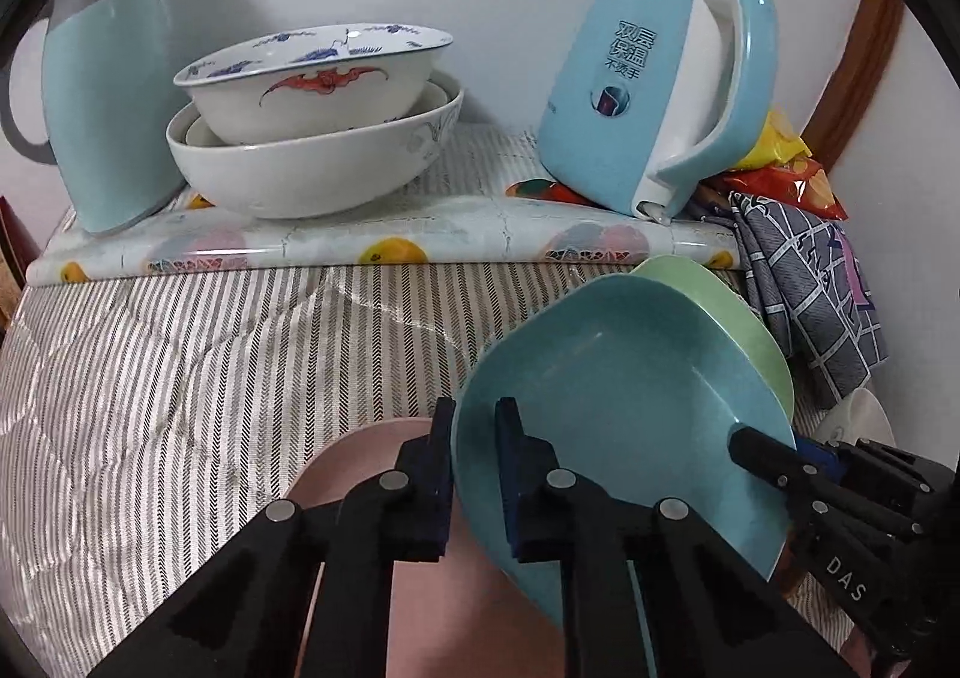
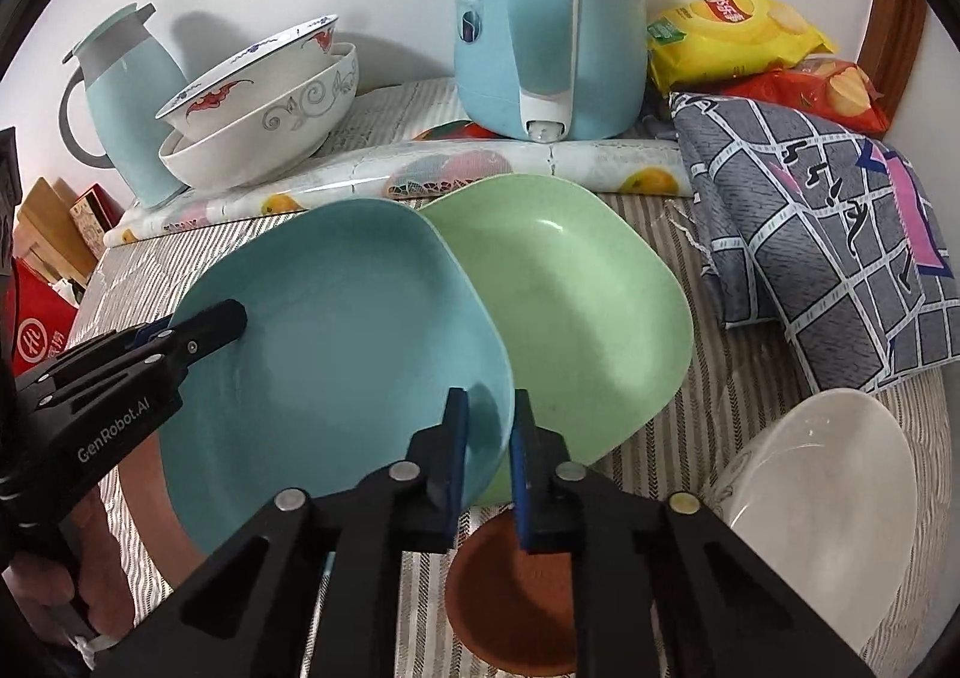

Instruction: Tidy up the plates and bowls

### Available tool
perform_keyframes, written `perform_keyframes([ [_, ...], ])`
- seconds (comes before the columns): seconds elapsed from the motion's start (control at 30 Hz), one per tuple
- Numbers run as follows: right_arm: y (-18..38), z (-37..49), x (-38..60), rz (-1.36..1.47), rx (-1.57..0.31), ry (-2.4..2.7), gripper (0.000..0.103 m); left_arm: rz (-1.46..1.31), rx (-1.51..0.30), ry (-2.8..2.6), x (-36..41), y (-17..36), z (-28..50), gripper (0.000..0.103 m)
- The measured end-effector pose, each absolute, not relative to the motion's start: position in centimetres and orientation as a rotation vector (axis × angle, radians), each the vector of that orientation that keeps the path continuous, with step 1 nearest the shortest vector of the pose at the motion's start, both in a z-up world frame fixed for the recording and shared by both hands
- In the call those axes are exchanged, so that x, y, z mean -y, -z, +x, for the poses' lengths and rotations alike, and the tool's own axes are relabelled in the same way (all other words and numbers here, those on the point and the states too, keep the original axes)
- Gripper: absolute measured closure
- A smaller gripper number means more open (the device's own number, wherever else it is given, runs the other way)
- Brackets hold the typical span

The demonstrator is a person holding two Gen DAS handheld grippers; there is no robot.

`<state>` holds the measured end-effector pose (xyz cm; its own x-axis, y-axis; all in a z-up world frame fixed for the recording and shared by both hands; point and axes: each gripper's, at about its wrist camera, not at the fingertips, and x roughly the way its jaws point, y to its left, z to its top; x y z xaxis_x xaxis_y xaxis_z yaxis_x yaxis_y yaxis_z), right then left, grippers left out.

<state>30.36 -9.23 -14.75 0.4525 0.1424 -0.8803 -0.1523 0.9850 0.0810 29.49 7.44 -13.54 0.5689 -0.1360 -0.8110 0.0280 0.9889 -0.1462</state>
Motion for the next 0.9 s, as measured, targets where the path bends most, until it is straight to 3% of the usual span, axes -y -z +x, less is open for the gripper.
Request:
perform_keyframes([
  [0.9, 11.5, 27.7, 4.4, -0.053, -1.011, -0.288, 0.092, -0.148, -0.907, -0.016, -12.8, 10.3, 24.1, 0.092],
])
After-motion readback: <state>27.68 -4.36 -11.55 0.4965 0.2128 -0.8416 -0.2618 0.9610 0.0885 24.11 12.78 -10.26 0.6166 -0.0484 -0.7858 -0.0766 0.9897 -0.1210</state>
